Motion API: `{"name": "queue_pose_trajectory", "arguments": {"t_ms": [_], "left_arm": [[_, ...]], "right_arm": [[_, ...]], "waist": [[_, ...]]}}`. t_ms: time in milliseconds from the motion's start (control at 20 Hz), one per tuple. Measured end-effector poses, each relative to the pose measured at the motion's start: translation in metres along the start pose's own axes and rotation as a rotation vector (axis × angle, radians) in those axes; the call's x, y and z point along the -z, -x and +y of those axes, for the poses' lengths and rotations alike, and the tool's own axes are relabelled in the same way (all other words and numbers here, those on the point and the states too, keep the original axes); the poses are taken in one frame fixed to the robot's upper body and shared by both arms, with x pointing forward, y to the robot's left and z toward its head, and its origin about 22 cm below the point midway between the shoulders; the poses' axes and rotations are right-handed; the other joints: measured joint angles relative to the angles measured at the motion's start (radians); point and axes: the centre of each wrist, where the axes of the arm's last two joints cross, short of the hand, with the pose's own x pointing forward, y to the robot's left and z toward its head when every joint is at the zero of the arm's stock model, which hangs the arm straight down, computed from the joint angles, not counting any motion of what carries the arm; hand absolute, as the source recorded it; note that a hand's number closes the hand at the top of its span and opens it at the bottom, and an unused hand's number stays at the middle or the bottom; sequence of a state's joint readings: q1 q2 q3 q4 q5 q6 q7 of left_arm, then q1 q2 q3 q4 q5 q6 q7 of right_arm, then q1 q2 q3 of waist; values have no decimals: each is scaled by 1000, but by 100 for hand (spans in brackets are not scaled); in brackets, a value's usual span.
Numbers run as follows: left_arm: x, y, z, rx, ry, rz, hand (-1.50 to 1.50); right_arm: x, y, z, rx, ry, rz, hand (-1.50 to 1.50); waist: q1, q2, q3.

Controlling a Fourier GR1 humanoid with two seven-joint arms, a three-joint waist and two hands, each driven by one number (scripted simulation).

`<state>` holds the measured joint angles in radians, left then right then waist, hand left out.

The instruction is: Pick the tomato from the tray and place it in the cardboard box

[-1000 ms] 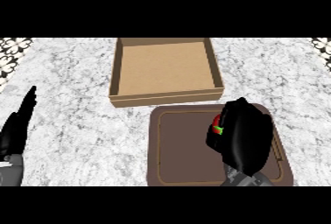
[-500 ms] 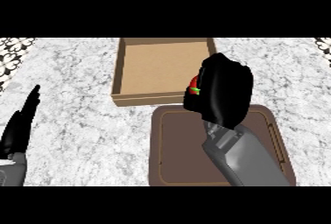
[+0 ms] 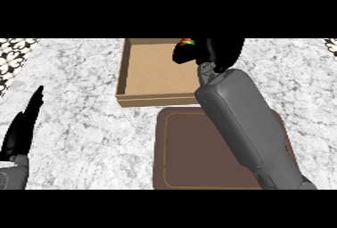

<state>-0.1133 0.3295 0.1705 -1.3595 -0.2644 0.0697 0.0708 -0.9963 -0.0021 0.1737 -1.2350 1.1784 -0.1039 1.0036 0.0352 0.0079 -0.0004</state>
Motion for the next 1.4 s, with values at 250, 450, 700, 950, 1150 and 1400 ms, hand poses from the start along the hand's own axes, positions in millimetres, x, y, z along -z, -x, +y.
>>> {"name": "queue_pose_trajectory", "arguments": {"t_ms": [250,450,700,950,1150,1400], "left_arm": [[3,-1,-2,0,4,-22,0],[7,-9,1,-5,0,-30,0],[9,-13,-3,-8,18,-45,0],[13,-19,-6,-7,16,-59,0],[14,-21,-8,-5,26,-67,0],[16,-24,-9,-8,32,-65,0]], "right_arm": [[32,-6,18,66,-29,62,150],[52,-4,34,90,-39,91,150],[67,12,56,84,-45,139,150],[75,22,66,108,-55,238,-150],[79,35,73,159,-89,308,-150],[79,46,81,218,-61,293,-150]], "waist": [[13,7,0],[24,13,0],[39,22,0],[51,28,0],[59,32,0],[63,35,1]]}}
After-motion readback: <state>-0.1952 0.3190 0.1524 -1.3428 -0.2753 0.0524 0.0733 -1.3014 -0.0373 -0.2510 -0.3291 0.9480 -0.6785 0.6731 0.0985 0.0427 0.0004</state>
